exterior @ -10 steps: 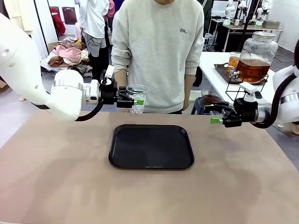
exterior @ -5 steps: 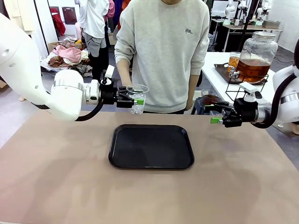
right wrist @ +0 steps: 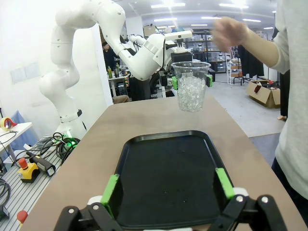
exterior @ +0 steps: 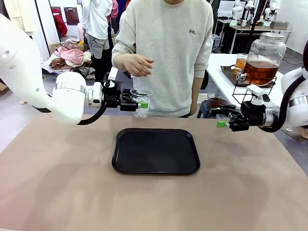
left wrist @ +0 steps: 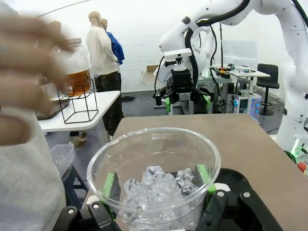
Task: Pour the drink into the iced cup.
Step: Open the gripper to release the iced cup you were holding.
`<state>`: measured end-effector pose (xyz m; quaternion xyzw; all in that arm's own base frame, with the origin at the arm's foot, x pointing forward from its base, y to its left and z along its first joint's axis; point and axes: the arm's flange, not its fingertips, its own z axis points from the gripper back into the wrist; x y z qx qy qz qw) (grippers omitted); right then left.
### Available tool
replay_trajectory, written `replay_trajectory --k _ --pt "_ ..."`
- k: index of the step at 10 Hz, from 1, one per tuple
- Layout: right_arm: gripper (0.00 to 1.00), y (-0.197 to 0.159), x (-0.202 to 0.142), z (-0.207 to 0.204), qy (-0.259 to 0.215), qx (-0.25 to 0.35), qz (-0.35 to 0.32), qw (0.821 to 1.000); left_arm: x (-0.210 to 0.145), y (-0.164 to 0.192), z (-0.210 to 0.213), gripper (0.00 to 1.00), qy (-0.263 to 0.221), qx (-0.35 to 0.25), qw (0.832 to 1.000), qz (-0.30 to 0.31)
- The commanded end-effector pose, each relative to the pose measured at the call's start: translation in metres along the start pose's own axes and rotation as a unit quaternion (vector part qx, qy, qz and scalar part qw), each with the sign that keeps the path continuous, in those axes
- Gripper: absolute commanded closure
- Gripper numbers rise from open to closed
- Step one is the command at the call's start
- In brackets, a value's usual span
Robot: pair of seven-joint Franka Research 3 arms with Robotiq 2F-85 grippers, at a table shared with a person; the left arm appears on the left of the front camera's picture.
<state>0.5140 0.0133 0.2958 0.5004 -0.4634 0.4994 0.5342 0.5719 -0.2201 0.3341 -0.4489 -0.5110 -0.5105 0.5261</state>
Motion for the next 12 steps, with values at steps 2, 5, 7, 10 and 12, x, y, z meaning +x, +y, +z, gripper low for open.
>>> replay_trajectory --k 2,5,7,10,12 --pt "0.00 -0.0014 0.0031 -0.0002 0.001 0.001 0.000 1.000 0.0026 0.0002 -0.0009 0.19 -0.002 0.000 1.000 -0.002" --pt "0.00 -0.0014 0.0031 -0.0002 0.001 0.001 0.000 1.000 0.0026 0.0002 -0.0009 0.19 -0.002 0.000 1.000 -0.002" --pt "0.00 -0.0014 0.0031 -0.0002 0.001 0.001 0.000 1.000 0.0026 0.0002 -0.0009 0.19 -0.002 0.000 1.000 -0.002" --pt "0.00 -0.0014 0.0031 -0.0002 0.001 0.001 0.000 1.000 0.0026 0.0002 -0.0009 0.19 -0.002 0.000 1.000 -0.002" --pt "0.00 -0.0014 0.0031 -0.0002 0.001 0.001 0.000 1.000 0.0026 0.0002 -0.0009 0.19 -0.002 0.000 1.000 -0.002"
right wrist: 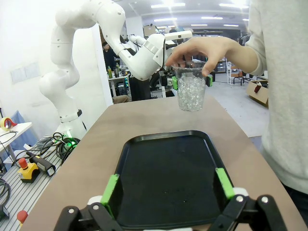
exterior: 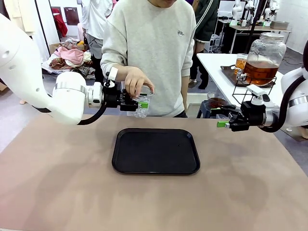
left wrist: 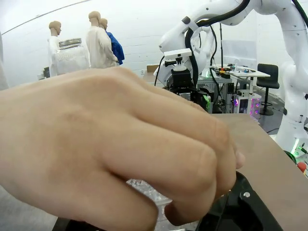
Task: Pour the drink into the iced cup.
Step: Open the gripper to release the iced cup you were holding.
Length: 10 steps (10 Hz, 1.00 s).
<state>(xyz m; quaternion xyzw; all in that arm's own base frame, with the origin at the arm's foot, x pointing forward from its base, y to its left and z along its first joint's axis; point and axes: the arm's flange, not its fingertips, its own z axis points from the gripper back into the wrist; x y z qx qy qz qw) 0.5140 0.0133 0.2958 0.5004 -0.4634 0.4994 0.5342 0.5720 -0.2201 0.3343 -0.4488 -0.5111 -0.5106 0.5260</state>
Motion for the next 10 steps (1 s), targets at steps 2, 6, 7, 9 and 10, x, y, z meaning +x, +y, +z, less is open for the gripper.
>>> replay_trajectory --k 2,6,7,9,10 --pt "0.00 -0.0014 0.0031 -0.0002 0.001 0.001 0.000 1.000 0.0024 0.0001 -0.0010 0.19 -0.002 0.000 1.000 -0.002" --pt "0.00 -0.0014 0.0031 -0.0002 0.001 0.001 0.000 1.000 0.0024 0.0001 -0.0010 0.19 -0.002 0.000 1.000 -0.002" --pt "0.00 -0.0014 0.0031 -0.0002 0.001 0.001 0.000 1.000 0.0024 0.0001 -0.0010 0.19 -0.002 0.000 1.000 -0.002" --pt "0.00 -0.0014 0.0031 -0.0002 0.001 0.001 0.000 1.000 0.0024 0.0001 -0.0010 0.19 -0.002 0.000 1.000 -0.002" --pt "0.00 -0.0014 0.0031 -0.0002 0.001 0.001 0.000 1.000 0.0024 0.0001 -0.0010 0.19 -0.002 0.000 1.000 -0.002"
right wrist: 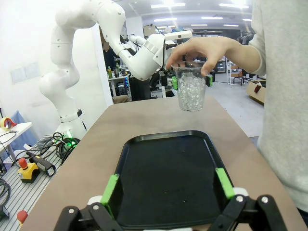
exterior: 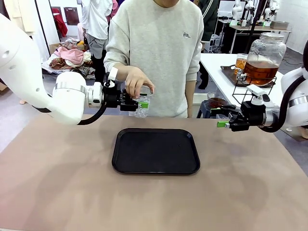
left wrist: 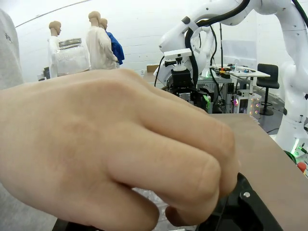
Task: Pour the drink into the iced cup.
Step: Open the gripper to release the iced cup you were holding.
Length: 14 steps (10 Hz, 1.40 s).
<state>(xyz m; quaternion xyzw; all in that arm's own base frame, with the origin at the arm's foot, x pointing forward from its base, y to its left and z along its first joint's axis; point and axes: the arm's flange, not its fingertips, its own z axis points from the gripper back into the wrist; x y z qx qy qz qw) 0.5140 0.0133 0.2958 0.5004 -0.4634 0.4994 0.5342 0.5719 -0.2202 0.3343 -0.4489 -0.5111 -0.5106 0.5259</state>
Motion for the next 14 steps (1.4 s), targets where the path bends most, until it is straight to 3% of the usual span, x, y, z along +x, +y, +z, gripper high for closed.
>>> replay_trajectory --k 1,4,6,11,14 --pt "0.00 -0.001 0.003 0.000 0.001 0.001 0.000 1.000 0.002 0.000 -0.001 0.19 -0.002 0.000 1.000 -0.002" --pt "0.00 -0.001 0.003 0.000 0.001 0.001 0.000 1.000 0.002 0.000 -0.001 0.19 -0.002 0.000 1.000 -0.002" --pt "0.00 -0.001 0.003 0.000 0.001 0.001 0.000 1.000 0.000 0.001 0.001 0.00 0.003 -0.001 1.000 -0.003" --pt "0.00 -0.001 0.003 0.000 0.001 0.001 0.000 1.000 -0.014 -0.007 0.030 0.00 -0.001 0.004 1.000 0.009" --pt "0.00 -0.001 0.003 0.000 0.001 0.001 0.000 1.000 -0.028 -0.027 0.078 0.00 0.012 0.016 0.999 0.030"
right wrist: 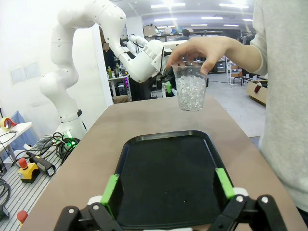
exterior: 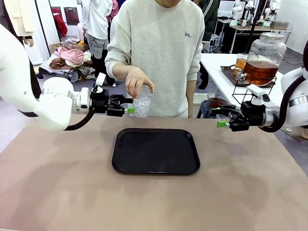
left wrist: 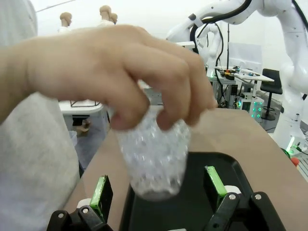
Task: Pour the drink into the iced cup.
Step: Open the gripper to release the iced cup you were holding.
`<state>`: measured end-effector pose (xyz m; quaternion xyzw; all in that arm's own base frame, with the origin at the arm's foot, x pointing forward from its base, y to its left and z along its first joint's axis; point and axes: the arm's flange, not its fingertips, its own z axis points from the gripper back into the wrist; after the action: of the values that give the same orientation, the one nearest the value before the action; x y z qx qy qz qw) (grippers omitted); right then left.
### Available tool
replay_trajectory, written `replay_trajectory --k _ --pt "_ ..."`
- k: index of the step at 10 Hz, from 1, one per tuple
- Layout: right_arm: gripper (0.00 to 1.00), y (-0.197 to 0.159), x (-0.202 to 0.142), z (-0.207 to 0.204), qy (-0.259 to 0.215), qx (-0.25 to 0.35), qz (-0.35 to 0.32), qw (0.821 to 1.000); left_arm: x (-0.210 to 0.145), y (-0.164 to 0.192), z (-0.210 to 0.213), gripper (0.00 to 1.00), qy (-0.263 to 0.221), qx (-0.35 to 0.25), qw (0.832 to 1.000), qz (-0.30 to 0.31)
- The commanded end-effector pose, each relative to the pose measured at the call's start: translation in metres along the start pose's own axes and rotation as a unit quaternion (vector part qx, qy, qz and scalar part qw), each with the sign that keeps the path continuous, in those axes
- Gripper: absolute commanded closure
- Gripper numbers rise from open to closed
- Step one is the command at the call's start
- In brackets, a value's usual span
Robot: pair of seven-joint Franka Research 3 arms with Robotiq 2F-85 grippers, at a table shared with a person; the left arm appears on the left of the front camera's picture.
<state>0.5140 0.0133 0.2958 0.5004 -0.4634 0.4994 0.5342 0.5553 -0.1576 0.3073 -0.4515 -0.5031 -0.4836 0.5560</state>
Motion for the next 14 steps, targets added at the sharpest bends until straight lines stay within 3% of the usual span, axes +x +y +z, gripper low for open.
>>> replay_trajectory --k 1,6,14 --pt "0.00 -0.001 0.003 0.000 0.001 0.001 0.000 1.000 -0.004 -0.021 0.034 0.00 0.014 -0.008 1.000 -0.003" --pt "0.00 -0.001 0.003 0.000 0.001 0.001 0.000 1.000 -0.030 -0.062 0.100 0.00 -0.019 -0.022 0.999 -0.027" --pt "0.00 -0.001 0.003 0.000 0.001 0.001 0.000 1.000 -0.034 -0.058 0.100 0.00 -0.015 -0.017 1.000 -0.018"
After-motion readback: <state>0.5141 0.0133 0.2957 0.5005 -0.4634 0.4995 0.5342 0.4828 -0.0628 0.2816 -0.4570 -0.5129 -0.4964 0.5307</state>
